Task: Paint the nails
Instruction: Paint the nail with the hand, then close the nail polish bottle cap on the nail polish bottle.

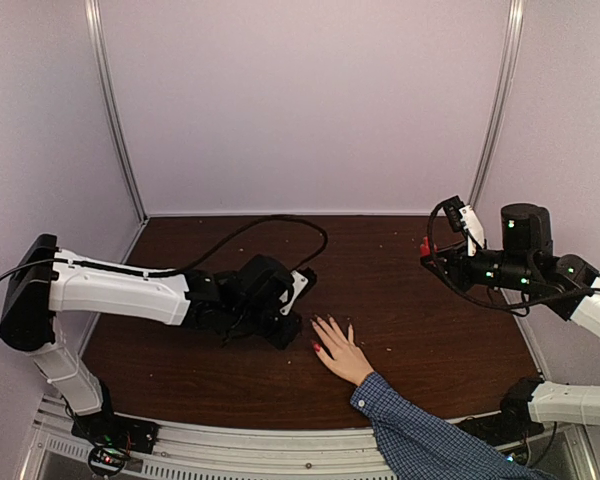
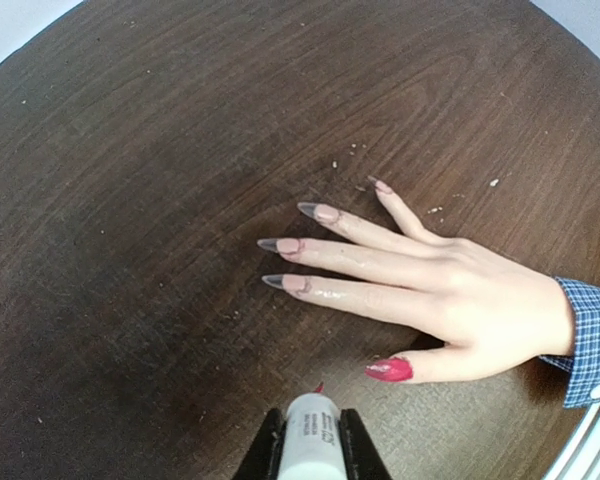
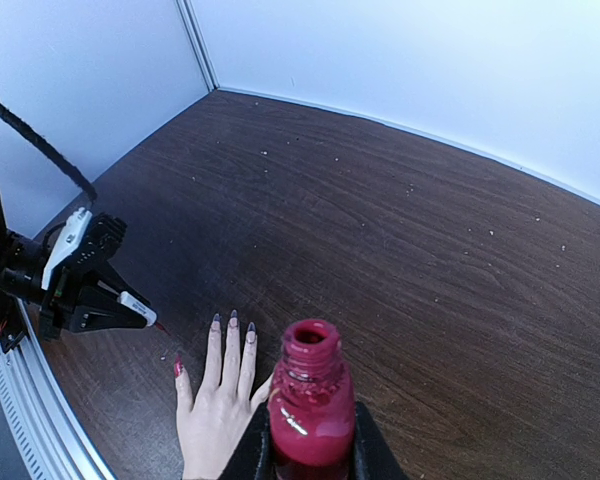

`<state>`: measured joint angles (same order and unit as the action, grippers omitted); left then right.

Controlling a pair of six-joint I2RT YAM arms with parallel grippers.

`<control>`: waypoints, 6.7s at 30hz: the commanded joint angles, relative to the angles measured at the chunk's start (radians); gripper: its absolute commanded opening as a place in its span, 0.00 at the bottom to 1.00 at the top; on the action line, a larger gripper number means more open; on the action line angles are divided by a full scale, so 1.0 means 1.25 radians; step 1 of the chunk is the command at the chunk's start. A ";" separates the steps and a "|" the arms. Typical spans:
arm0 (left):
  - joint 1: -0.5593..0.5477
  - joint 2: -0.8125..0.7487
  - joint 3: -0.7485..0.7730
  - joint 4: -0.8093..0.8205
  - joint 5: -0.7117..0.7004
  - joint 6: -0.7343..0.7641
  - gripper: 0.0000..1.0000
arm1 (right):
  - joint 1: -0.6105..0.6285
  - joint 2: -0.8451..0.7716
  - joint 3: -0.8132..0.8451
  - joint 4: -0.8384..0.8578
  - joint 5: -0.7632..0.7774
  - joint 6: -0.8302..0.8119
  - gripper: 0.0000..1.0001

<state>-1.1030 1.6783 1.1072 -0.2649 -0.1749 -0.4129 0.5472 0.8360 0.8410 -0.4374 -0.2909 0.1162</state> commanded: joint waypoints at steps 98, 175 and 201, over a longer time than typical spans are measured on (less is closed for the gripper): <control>0.051 0.004 -0.015 0.062 0.127 0.034 0.00 | -0.007 0.014 0.002 0.010 0.002 0.000 0.00; 0.167 -0.210 -0.151 0.170 0.284 0.011 0.00 | -0.006 0.015 0.001 0.045 -0.086 -0.005 0.00; 0.249 -0.462 -0.074 0.008 0.493 0.039 0.00 | 0.155 0.089 0.069 0.083 -0.276 -0.116 0.00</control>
<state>-0.7944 1.0908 0.9516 -0.2668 0.3611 -0.3569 0.6685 0.9382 0.8692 -0.3122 -0.6792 0.0669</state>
